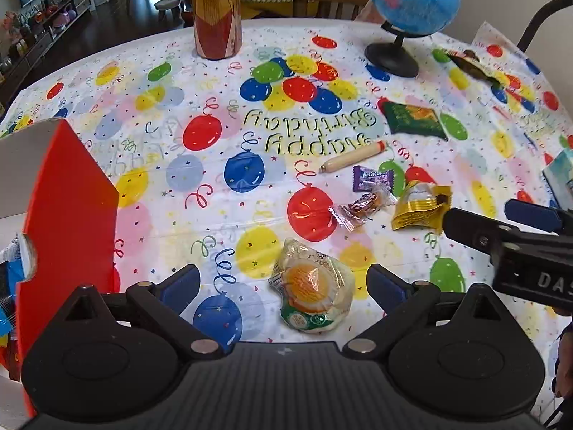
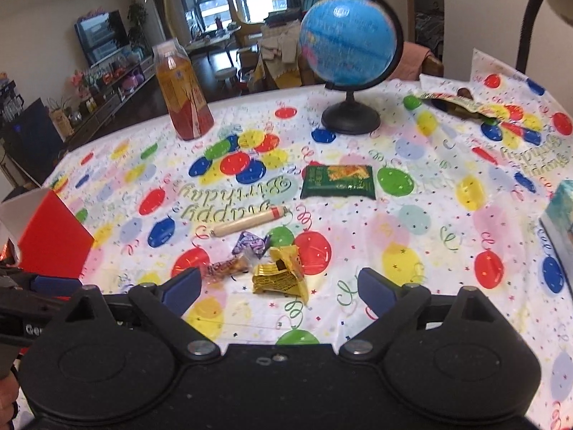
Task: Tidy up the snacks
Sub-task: 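Grasp the clear egg-yolk pastry with the left gripper while the right grasps the yellow packet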
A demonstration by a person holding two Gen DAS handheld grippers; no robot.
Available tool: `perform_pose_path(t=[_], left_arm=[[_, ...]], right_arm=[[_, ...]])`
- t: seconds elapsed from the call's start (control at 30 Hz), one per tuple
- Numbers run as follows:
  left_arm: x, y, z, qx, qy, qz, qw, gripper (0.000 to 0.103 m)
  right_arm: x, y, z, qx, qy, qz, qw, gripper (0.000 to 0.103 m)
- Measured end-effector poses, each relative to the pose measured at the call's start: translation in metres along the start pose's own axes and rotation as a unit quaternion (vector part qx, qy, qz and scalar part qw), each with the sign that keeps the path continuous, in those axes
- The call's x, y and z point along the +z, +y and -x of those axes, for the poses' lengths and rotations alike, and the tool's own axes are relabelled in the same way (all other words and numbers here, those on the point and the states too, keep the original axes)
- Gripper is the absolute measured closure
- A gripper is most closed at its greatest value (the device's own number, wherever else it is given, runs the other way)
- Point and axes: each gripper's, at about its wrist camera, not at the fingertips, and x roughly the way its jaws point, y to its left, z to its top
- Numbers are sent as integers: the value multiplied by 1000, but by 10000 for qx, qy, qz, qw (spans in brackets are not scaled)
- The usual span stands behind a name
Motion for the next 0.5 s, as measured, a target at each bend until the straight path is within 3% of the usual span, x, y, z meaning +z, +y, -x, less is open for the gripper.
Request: perform_pose_path(t=[0.27, 0.5], left_arm=[[4, -4, -22, 65, 236, 29, 9997, 3], [4, -8, -33, 158, 303, -2, 9994, 4]], right_arm=[[4, -3, -36, 36, 266, 135, 9995, 22], [5, 0, -56, 104, 430, 256, 9987, 36]])
